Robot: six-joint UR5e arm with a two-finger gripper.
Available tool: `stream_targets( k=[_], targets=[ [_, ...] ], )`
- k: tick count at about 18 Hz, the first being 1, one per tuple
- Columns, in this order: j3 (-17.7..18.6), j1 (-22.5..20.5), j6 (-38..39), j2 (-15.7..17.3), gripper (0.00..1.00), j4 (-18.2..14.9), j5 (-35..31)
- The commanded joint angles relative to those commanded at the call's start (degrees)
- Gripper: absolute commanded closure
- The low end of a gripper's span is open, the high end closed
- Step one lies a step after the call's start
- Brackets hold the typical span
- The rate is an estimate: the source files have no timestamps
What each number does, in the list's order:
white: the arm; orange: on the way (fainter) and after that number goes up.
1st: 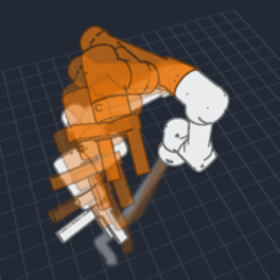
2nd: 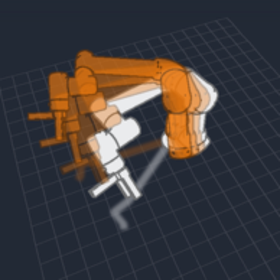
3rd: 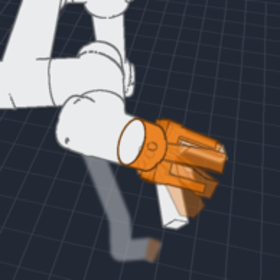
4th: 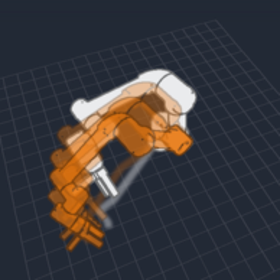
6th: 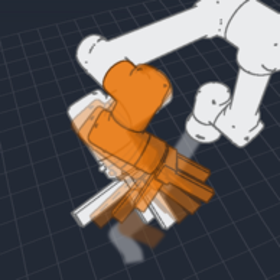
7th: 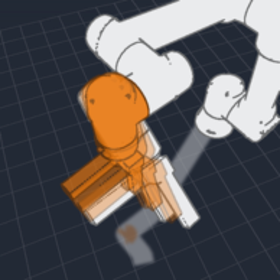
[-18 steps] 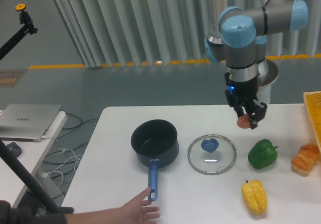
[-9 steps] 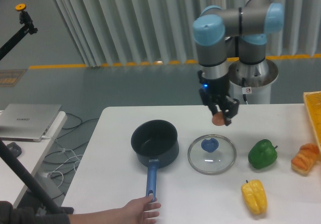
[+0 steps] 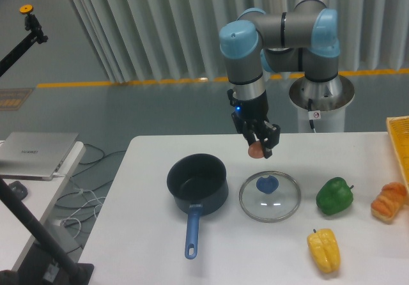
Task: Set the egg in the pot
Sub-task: 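Carry the held egg over toward the dark saucepan, then lower the egg into the saucepan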
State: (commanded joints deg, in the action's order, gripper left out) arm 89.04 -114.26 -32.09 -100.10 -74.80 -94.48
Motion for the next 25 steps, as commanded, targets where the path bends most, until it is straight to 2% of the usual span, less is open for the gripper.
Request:
stream_targets(
  k=[4,7,10,15,18,25],
  targets=[
    [-1.32,3.51,4.74,-2.2,0.58,0.35,-1.93],
    [-1.59,5.97,9.31,-4.04,0.58,4.3,-2.72],
    [-2.99,9.22,13.88,-6.5,0.58,4.66,-5.71],
    [-3.7,11.95,18.81,-7.04,0.58,5.71,-5.8],
    [-3.78,13.71,23.12,-7.65,0.58,7.56,-6.15],
    [-2.99,16.35,23.48,-8.53,0.58,7.56,-7.74]
  ],
)
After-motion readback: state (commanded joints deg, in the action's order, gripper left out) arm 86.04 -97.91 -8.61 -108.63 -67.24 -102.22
